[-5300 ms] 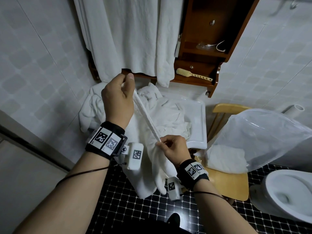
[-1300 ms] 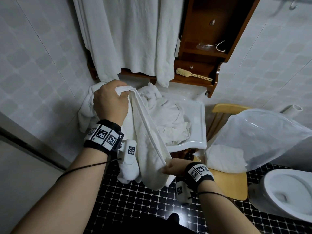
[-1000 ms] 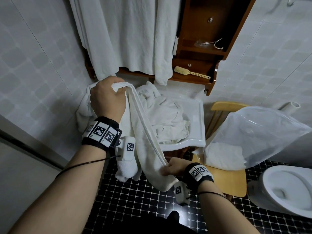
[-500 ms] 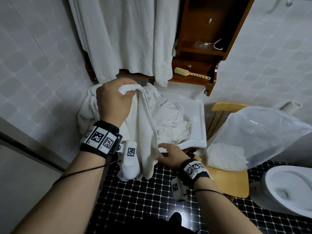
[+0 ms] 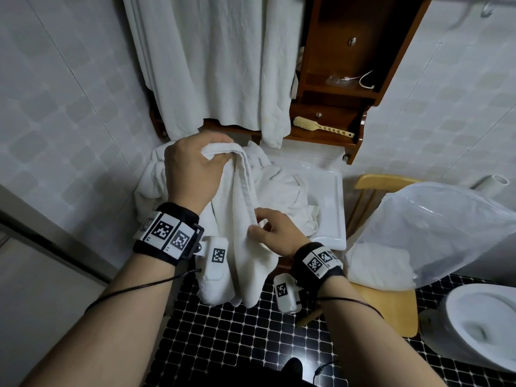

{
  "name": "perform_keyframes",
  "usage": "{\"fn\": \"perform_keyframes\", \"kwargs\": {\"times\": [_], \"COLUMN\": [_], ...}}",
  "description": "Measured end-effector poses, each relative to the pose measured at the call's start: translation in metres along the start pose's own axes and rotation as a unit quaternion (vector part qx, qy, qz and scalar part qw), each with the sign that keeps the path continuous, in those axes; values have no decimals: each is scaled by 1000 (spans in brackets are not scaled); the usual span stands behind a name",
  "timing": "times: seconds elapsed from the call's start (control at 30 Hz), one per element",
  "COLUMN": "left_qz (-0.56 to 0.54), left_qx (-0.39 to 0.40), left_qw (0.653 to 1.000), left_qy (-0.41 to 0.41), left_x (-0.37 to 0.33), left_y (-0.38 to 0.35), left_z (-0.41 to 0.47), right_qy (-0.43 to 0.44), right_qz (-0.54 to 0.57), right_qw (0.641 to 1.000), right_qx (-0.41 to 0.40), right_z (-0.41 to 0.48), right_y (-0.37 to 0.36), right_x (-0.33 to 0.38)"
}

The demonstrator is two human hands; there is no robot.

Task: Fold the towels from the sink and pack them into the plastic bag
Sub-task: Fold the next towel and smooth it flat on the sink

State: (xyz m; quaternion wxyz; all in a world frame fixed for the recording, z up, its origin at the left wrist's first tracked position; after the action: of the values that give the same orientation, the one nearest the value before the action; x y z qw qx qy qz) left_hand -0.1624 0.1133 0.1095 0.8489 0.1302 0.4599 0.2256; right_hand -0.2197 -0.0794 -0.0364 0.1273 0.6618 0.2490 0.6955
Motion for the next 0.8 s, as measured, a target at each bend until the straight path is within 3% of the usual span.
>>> {"fn": "perform_keyframes", "kwargs": {"times": [0.2,0.3,0.4,0.5,0.53,0.67,0.8], "left_qz": [21,28,52,73,80,105,102], "left_qx": [-10,-27,-39,-25,-21,-29,-49], "left_qw": [1000,999,996,993,993,988,988], "left_qy": [10,34,66,84,86,108,105], "left_x": [6,15,25,30,30,30,32], "left_y": [-2,1,3,-1,-3,-8,-5], "left_z": [1,3,3,-2,-3,-6,-6], "right_qy": [-18,-58,-63,-51,-60,-149,-201], "right_qz": [-98,-35,-26,-93,-127,-257,-275], "right_qw": [995,997,986,948,944,941,913], "right_qx": [11,-26,-149,-300,-299,-163,-224], "right_z": [-6,-12,-16,-21,-22,-24,-27], "right_y": [-9,-4,9,23,26,31,40], "right_x": [4,-4,-14,-21,-21,-25,-32]}}
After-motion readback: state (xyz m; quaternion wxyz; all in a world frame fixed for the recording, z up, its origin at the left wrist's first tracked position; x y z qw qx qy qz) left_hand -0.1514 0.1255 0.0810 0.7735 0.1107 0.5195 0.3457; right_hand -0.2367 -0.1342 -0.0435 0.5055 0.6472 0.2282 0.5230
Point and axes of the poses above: each hand's wrist, its own z-axis towards the middle knuckle, its own y-axis out of the back of the hand, x = y × z, the point moved 1 cm from there along z, towards the middle knuckle, and after that the axes turned 1 degree about y, right-handed, at the moved point
